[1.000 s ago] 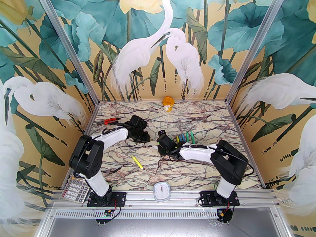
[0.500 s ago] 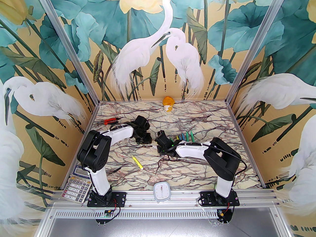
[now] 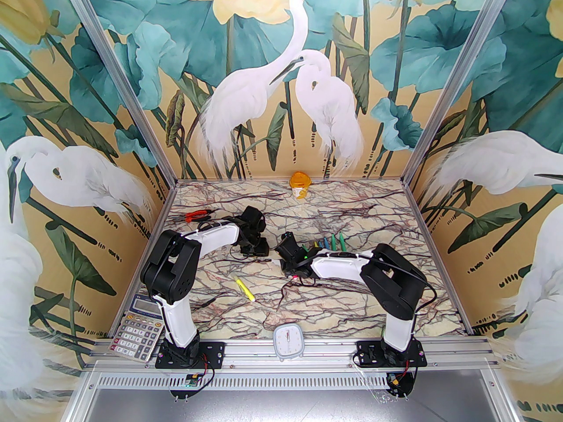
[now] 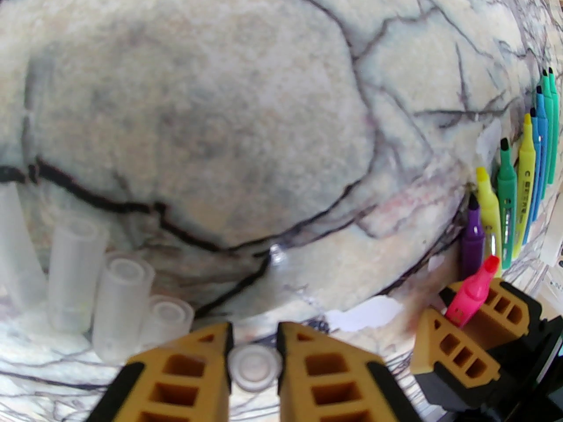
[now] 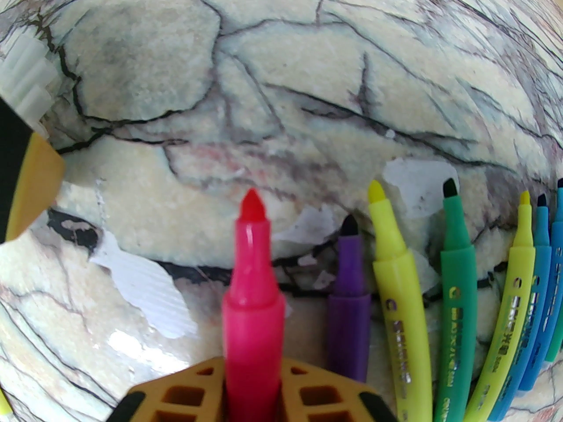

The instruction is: Open the pen caps

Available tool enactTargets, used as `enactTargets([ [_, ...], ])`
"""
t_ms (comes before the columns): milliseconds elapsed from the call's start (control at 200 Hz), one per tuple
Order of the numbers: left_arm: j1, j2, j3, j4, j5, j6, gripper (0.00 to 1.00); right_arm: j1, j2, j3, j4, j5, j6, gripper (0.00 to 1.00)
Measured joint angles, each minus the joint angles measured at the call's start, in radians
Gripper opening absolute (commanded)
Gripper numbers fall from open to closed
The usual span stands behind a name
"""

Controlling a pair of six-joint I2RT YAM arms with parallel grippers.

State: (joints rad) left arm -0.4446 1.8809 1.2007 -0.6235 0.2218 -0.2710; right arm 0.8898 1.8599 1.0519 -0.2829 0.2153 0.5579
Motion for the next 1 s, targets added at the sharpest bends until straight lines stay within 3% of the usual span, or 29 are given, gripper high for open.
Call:
enactTargets([
  [670, 0.000, -0.008, -0.003, -0.015, -0.041, 0.003, 0.36, 0.002, -0.092, -0.017, -0.050, 0.060, -0.002, 0.37],
  [1000, 0.011, -0.163, -0.057, 0.000, -0.045, 0.003, 0.45, 0.064, -0.192, -0.019, -0.058, 0.081, -0.054, 0.41],
])
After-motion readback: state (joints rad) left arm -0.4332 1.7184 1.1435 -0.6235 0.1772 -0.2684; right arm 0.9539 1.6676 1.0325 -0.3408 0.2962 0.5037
